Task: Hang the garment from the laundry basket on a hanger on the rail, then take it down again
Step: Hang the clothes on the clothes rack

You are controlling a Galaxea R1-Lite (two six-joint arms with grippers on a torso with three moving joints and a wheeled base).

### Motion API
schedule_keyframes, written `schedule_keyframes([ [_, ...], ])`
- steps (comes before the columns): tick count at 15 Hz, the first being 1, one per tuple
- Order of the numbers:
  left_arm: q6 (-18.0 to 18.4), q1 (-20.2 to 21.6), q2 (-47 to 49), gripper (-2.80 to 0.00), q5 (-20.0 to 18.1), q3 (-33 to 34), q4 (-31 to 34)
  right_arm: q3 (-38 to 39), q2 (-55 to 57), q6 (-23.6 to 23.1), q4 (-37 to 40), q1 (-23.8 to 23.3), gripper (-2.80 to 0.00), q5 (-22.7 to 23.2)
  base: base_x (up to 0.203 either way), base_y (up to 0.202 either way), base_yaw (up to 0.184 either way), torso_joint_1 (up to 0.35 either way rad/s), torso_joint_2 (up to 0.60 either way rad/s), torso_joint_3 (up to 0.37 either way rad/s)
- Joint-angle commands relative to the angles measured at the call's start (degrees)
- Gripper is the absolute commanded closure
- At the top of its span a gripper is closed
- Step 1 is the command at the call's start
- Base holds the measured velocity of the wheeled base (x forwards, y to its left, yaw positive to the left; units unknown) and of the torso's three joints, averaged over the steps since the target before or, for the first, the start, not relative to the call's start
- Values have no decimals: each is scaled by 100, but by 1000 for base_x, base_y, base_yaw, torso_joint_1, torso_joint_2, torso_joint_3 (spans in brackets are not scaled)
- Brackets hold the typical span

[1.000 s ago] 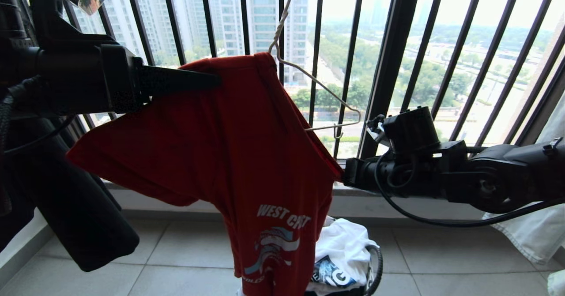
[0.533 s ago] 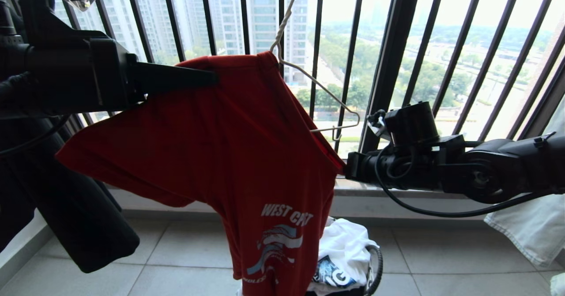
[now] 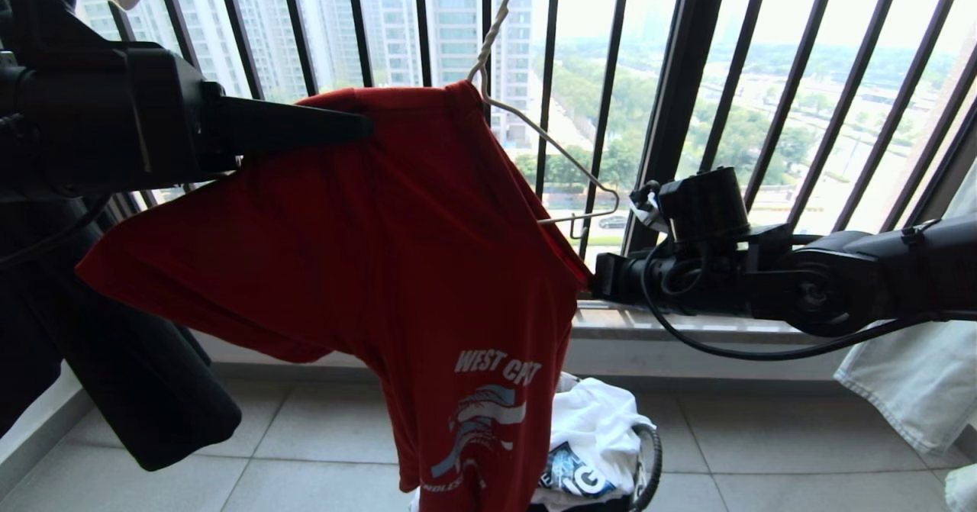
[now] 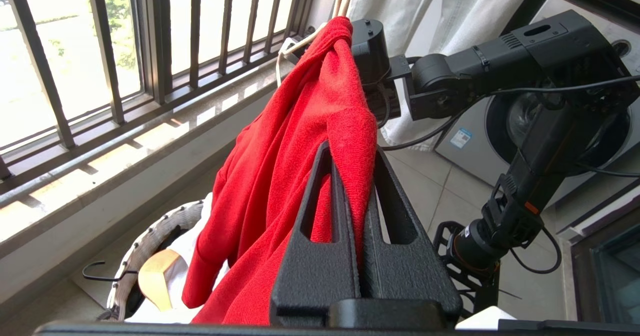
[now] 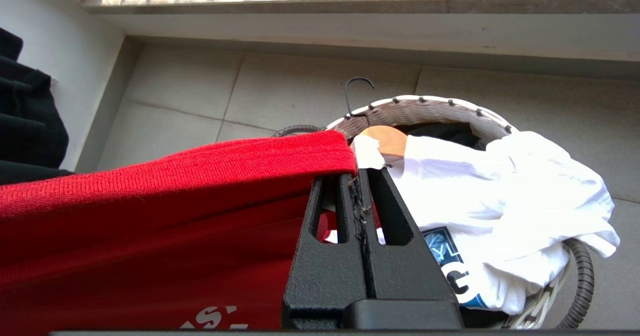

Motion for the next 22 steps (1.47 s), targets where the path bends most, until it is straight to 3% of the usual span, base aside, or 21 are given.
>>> schedule_keyframes([
  [1,-35,-35,-41,0,-28,0,-7,-90,69,-21,-6,2,0,45,0,0,0,0,0,0],
  [12,-193,-181,-6,0,-44,-9,1,-408,105,-90,-6,-376,0,109,0,0,0,0,0,0],
  [15,-255,-186,7,0,-368,0,1,-417,100,-104,-6,-420,0,109,0,0,0,0,0,0],
  [22,-194,-177,218,0,-342,-27,-50,-428,-16,-271,38,-636,0,109,0,0,0,0,0,0],
])
